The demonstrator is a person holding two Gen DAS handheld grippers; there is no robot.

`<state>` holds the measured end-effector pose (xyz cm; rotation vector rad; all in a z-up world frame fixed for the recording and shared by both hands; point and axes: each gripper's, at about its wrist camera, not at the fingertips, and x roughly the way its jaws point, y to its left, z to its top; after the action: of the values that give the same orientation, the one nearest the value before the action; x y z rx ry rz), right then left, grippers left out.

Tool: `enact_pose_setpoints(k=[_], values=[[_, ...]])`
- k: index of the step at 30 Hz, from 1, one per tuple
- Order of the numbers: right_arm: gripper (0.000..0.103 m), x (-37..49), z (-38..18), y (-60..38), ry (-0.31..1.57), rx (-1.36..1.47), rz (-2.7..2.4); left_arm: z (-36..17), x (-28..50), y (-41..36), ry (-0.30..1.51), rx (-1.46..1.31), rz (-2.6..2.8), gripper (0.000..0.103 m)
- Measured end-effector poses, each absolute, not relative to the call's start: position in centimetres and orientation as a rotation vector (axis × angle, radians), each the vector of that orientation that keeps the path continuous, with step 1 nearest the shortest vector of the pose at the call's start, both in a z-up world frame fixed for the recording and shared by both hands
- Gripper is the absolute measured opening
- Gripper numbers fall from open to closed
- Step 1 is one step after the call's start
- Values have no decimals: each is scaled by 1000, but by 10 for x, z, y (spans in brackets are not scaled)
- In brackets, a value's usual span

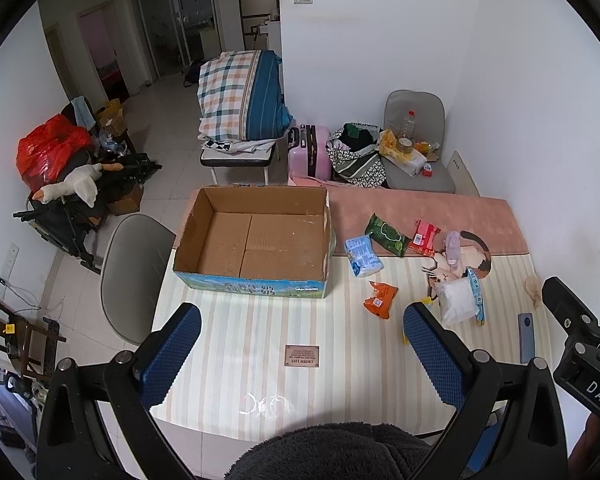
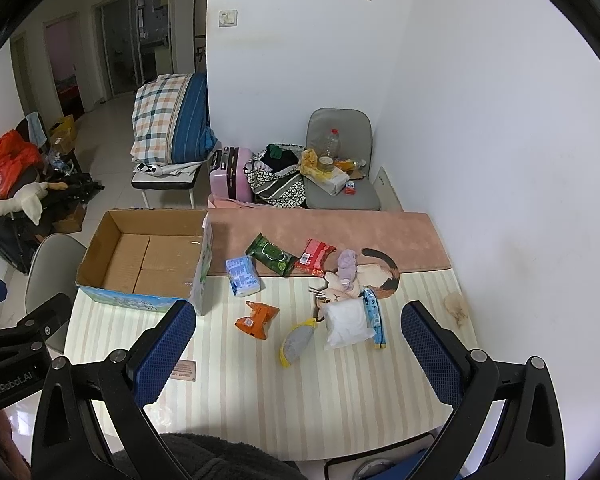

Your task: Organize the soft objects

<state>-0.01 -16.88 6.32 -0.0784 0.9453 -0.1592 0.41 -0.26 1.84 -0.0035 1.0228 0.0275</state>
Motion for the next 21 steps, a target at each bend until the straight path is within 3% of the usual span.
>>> enact_pose_setpoints(k=[21], values=[[103, -1, 59, -173, 958, -70, -147, 19, 1, 0, 1019, -15, 22, 103]])
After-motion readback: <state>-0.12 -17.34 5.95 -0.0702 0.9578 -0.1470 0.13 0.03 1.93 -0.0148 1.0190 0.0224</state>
